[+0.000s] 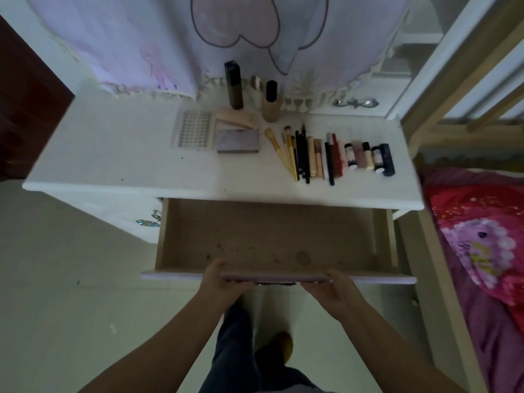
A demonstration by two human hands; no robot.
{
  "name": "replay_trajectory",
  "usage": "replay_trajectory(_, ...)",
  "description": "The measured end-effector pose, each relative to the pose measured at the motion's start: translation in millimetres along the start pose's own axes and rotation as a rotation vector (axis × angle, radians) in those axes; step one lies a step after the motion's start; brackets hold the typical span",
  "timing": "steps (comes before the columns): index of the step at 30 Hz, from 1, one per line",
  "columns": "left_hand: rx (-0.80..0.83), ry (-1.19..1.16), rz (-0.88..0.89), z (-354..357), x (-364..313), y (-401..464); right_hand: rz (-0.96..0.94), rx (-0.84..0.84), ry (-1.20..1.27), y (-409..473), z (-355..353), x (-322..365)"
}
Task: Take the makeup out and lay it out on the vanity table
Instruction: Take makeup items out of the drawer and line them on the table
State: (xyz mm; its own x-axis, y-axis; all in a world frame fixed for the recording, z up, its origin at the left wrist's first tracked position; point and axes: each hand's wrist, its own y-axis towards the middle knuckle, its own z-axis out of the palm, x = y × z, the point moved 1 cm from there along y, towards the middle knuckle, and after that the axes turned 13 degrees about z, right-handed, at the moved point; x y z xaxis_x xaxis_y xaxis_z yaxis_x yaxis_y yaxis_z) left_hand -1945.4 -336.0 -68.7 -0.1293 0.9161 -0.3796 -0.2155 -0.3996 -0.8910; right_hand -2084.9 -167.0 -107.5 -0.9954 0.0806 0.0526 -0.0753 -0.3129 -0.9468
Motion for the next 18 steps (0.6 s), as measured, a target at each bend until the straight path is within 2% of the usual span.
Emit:
replay_trajectory(2, -0.032, -0.055, -0.033, -2, -7, 2, 0.005, -0.044, -0.006, -7, 3, 4)
replay_trajectory(4, 0.013, 0.006, -0.043, 0, -14, 1, 0.012, -0.092, 0.009, -9, 4, 11)
replay_trajectory(8, 0.048, 0.124, 0.046, 8, -29, -9, -0.012, -0.115, -0.092, -22, 16, 17)
replay_trajectory(11, 0.083, 0.029, 0.078, 14, -31, -2, -0.054, -0.13, -0.151, -33, 34, 23)
replay_trajectory(12, 0.054, -0.01, 0.059, 19, -28, 3, -0.067, -0.136, -0.16, -33, 40, 27)
replay_trajectory(13, 0.045, -0.147, -0.012, 32, -36, -6, -0.074, -0.137, -0.144, -33, 46, 31)
replay_trajectory(15, 0.033, -0.096, 0.083, 51, -46, -17, -0.104, -0.138, -0.098, -31, 61, 44)
replay_trajectory(16, 0.086, -0.224, 0.022, 59, -49, -9, -0.123, -0.134, -0.088, -30, 71, 49)
replay_trajectory(18, 0.213, -0.293, 0.038, 66, -59, 4, -0.152, -0.16, -0.05, -26, 85, 61)
